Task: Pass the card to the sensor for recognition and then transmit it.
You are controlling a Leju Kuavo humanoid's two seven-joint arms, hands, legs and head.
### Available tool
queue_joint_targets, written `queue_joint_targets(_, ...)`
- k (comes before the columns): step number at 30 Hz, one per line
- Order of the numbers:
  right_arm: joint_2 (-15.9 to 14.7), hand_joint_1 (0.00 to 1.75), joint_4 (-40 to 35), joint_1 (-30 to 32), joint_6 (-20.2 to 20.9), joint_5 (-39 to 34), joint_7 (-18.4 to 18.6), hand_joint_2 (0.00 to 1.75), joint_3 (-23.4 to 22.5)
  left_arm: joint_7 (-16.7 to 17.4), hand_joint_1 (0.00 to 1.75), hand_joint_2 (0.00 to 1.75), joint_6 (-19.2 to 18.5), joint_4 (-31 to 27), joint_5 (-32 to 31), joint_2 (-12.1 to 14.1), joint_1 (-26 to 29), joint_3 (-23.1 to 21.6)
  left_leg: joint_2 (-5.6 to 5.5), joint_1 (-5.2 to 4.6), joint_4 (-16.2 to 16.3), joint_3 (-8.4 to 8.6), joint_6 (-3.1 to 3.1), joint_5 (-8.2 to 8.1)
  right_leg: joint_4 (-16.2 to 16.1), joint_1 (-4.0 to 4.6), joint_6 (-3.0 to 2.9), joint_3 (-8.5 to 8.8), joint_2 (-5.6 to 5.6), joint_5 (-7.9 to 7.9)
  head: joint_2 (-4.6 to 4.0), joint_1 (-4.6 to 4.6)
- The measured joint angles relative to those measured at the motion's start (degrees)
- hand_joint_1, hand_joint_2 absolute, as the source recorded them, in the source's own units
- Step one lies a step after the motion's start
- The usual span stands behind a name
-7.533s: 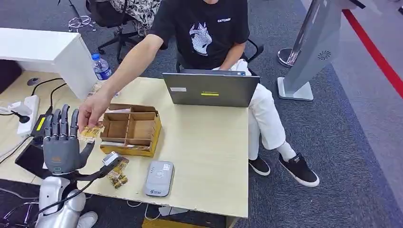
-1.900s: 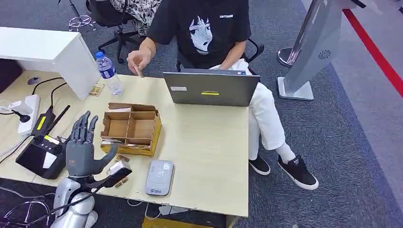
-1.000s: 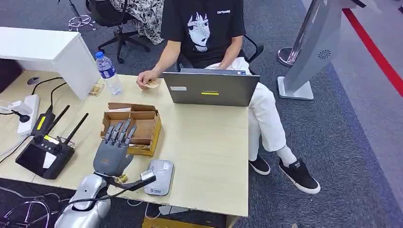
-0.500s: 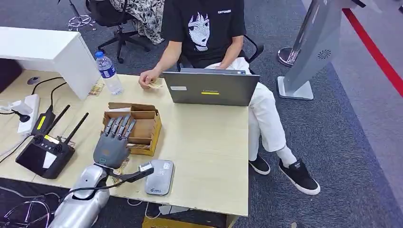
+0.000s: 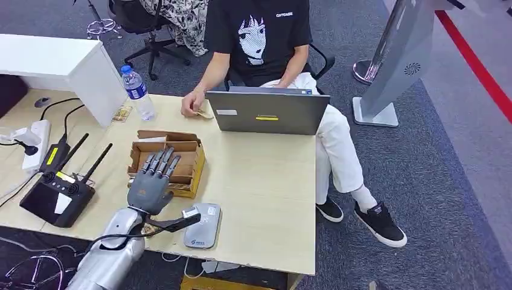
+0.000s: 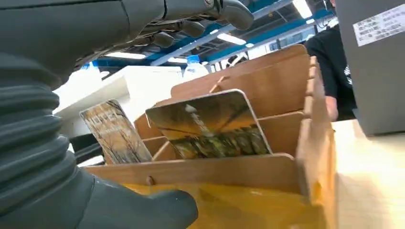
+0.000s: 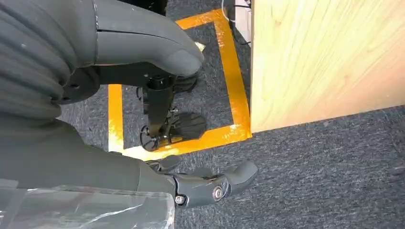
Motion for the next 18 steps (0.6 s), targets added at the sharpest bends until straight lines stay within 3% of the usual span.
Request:
queue_joint_targets(14, 0.17, 0.00, 0.00, -0.05, 0.02, 1.03, -0.02, 1.75, -0.72, -3.96, 0.00, 1.75, -0.28, 0.53, 4.09, -0.81, 0.41, -1.42, 0.00, 0.00, 0.00, -0.02, 0.00, 0.00, 0.00, 0.00, 0.00, -0.01, 0.00, 0.00, 0.00, 0.00)
queue_joint_targets(15, 0.20, 0.00, 0.00, -0.06, 0.02, 1.03, -0.02, 1.75, -0.90, -3.98, 0.87, 1.75, -0.28, 0.37, 4.09, -0.85, 0.48, -1.46, 0.00, 0.00, 0.00, -0.02, 0.00, 0.00, 0.00, 0.00, 0.00, -0.01, 0.00, 0.00, 0.00, 0.00)
queue_joint_targets(16, 0.20, 0.00, 0.00, -0.07, 0.02, 1.05, -0.02, 1.75, -1.03, -3.98, 0.87, 1.75, -0.33, 0.33, 4.11, -0.87, 0.52, -1.51, -0.01, 0.00, 0.00, -0.02, 0.00, 0.00, 0.00, 0.00, 0.00, 0.00, 0.00, 0.00, 0.00, 0.00)
queue_joint_targets(17, 0.20, 0.00, 0.00, -0.08, 0.02, 1.05, -0.02, 1.75, -1.09, -3.98, 1.75, 1.75, -0.41, 0.31, 4.13, -0.90, 0.57, -1.51, -0.01, 0.00, 0.00, -0.03, 0.00, 0.00, 0.00, 0.00, 0.00, -0.01, 0.00, 0.00, 0.00, 0.00)
queue_joint_targets(18, 0.20, 0.00, 0.00, -0.07, 0.02, 1.07, -0.02, 1.75, -1.16, -3.98, 1.75, 1.75, -0.44, 0.31, 4.18, -0.92, 0.62, -1.51, 0.00, 0.00, 0.00, -0.03, 0.00, 0.00, 0.00, 0.00, 0.00, -0.01, 0.00, 0.00, 0.00, 0.00)
